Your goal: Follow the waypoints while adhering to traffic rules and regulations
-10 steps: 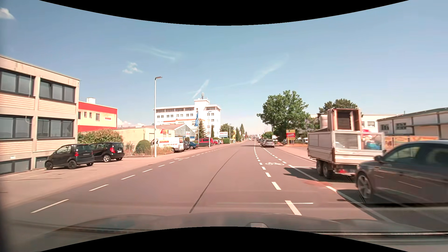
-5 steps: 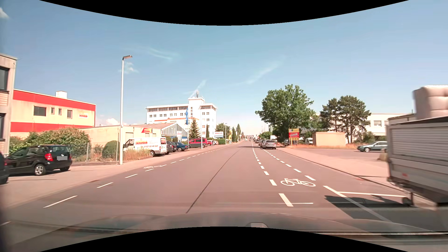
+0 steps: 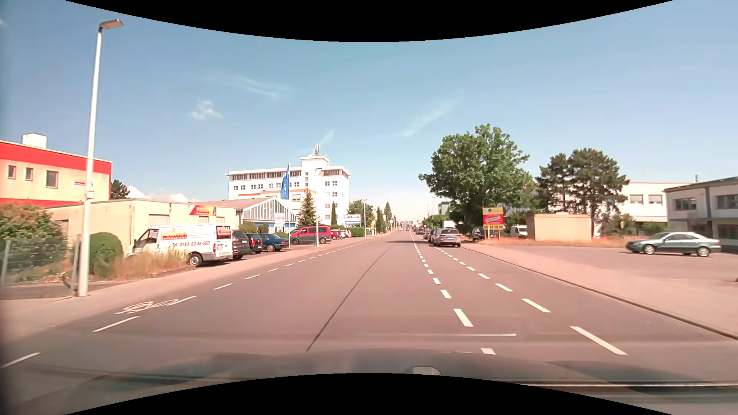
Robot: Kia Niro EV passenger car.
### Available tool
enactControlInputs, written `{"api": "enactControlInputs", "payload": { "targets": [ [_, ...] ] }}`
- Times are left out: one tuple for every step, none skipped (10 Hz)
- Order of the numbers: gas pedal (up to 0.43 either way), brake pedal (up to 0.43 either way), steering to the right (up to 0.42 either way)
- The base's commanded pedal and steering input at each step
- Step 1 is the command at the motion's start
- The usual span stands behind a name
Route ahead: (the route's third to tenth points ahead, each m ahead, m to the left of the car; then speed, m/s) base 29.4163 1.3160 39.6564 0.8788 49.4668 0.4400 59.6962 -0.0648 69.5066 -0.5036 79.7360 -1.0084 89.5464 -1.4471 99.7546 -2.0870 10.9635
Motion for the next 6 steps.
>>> {"api": "enactControlInputs", "payload": {
  "targets": [
    [0.028, 0.0, 0.009],
    [0.028, 0.0, 0.008],
    [0.028, 0.0, 0.008],
    [0.028, 0.0, 0.008],
    [0.028, 0.0, 0.008],
    [0.028, 0.0, 0.008]
  ]
}}
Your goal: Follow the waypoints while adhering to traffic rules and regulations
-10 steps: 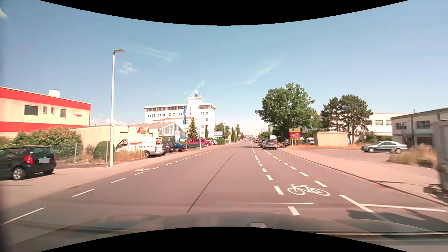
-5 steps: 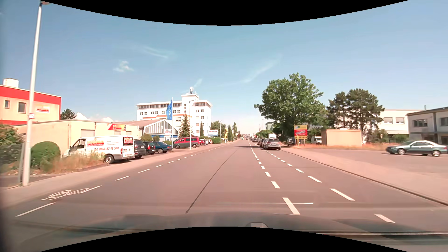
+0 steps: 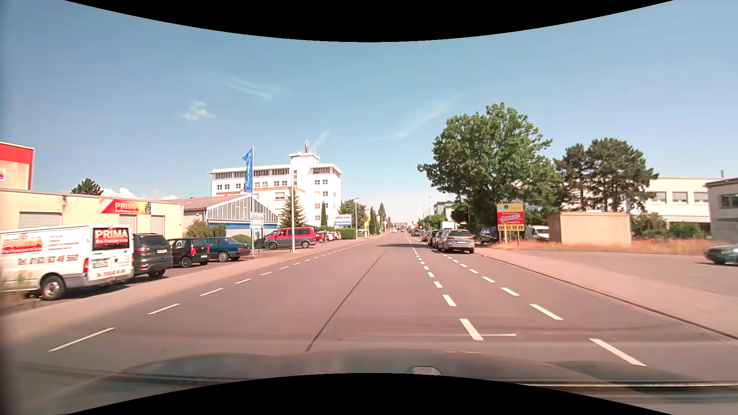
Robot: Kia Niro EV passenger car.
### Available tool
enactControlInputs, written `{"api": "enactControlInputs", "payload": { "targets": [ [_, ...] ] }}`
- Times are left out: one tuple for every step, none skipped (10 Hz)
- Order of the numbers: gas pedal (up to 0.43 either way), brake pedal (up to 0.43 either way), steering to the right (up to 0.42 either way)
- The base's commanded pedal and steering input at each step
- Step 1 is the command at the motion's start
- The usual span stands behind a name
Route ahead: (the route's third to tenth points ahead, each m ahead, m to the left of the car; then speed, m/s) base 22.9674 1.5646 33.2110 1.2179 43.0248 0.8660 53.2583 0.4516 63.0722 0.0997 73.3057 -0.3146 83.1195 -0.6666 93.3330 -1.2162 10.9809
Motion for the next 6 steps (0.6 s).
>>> {"api": "enactControlInputs", "payload": {
  "targets": [
    [0.028, 0.0, 0.008],
    [0.028, 0.0, 0.007],
    [0.028, 0.0, 0.006],
    [0.028, 0.0, 0.005],
    [0.028, 0.0, 0.004],
    [0.028, 0.0, 0.003]
  ]
}}
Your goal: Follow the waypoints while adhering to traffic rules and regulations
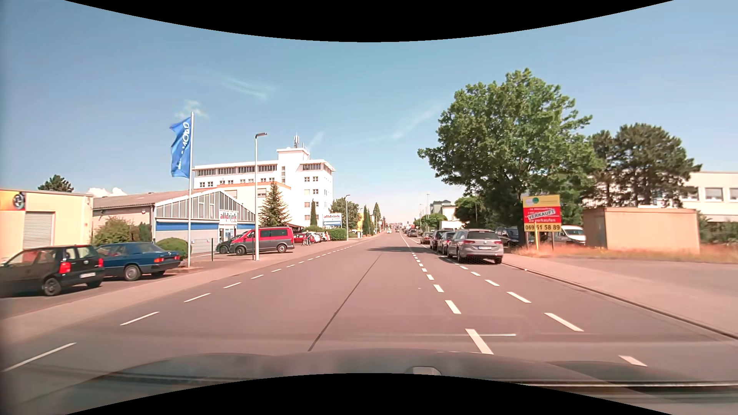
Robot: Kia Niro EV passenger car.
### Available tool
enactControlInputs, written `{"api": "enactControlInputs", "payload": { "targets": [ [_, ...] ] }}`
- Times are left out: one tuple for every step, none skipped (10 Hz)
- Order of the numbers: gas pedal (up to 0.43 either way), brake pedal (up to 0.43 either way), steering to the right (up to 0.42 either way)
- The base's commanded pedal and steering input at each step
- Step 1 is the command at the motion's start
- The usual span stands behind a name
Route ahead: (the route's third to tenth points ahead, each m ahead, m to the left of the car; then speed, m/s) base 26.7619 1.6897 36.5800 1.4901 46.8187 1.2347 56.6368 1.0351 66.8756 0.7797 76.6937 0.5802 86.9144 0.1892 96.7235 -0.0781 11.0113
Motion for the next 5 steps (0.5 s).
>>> {"api": "enactControlInputs", "payload": {
  "targets": [
    [0.028, 0.0, 0.003],
    [0.028, 0.0, 0.002],
    [0.028, 0.0, 0.001],
    [0.028, 0.0, 0.001],
    [0.028, 0.0, 0.0]
  ]
}}
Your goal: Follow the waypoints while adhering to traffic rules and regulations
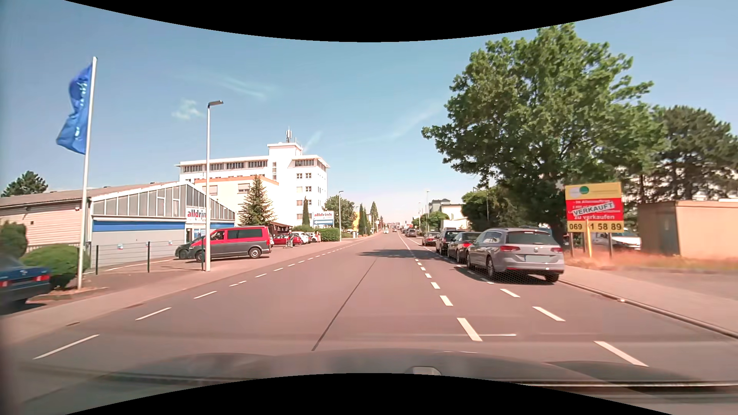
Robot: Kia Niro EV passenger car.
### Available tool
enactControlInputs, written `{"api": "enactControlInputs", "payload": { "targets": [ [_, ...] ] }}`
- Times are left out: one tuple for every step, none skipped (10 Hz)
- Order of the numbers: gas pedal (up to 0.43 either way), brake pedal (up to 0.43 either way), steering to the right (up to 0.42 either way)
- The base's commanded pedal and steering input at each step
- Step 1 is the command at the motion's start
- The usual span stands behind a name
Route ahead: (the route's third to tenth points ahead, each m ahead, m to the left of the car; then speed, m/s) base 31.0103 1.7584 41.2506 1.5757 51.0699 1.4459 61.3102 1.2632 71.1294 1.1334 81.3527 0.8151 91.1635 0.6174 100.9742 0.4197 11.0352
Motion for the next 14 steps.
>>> {"api": "enactControlInputs", "payload": {
  "targets": [
    [0.028, 0.0, 0.0],
    [0.028, 0.0, 0.0],
    [0.028, 0.0, -0.001],
    [0.028, 0.0, -0.003],
    [0.028, 0.0, -0.004],
    [0.028, 0.0, -0.004],
    [0.028, 0.0, -0.004],
    [0.028, 0.0, -0.004],
    [0.028, 0.0, -0.004],
    [0.028, 0.0, -0.004],
    [0.028, 0.0, -0.004],
    [0.028, 0.0, -0.002],
    [0.028, 0.0, -0.002],
    [0.028, 0.0, -0.002]
  ]
}}
